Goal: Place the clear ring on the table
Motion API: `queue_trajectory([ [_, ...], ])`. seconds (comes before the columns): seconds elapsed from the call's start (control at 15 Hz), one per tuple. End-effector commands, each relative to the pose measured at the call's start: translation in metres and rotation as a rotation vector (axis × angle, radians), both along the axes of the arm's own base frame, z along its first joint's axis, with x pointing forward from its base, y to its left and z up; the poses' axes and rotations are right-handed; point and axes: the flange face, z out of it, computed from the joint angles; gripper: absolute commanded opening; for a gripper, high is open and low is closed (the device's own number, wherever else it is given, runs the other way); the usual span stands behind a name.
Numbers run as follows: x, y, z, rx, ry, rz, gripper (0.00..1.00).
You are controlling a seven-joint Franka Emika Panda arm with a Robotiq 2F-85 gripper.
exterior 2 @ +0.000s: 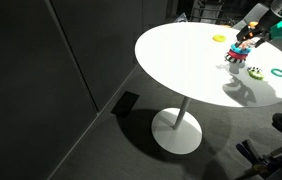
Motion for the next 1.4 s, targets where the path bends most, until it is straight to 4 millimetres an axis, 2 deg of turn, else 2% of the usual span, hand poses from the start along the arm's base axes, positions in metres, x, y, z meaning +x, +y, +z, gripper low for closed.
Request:
queue_trajectory([
  [0.0,-0.002,0.004,-0.022,-0.007,0.061,0.027,0.68],
  [0.4,-0.011,0.006,-0.073,-0.026,0.139,0.037,0.68],
  [0.67,-0.015,0.003,-0.091,-0.038,0.153,0.036,0.68],
  [0.73,-0.015,0.002,-0.093,-0.04,0.156,0.037,0.76],
  [0.8,-0.016,0.001,-0.094,-0.041,0.158,0.038,0.98],
  [1.33,-0.028,-0.008,-0.07,-0.008,0.289,0.148,1.0],
])
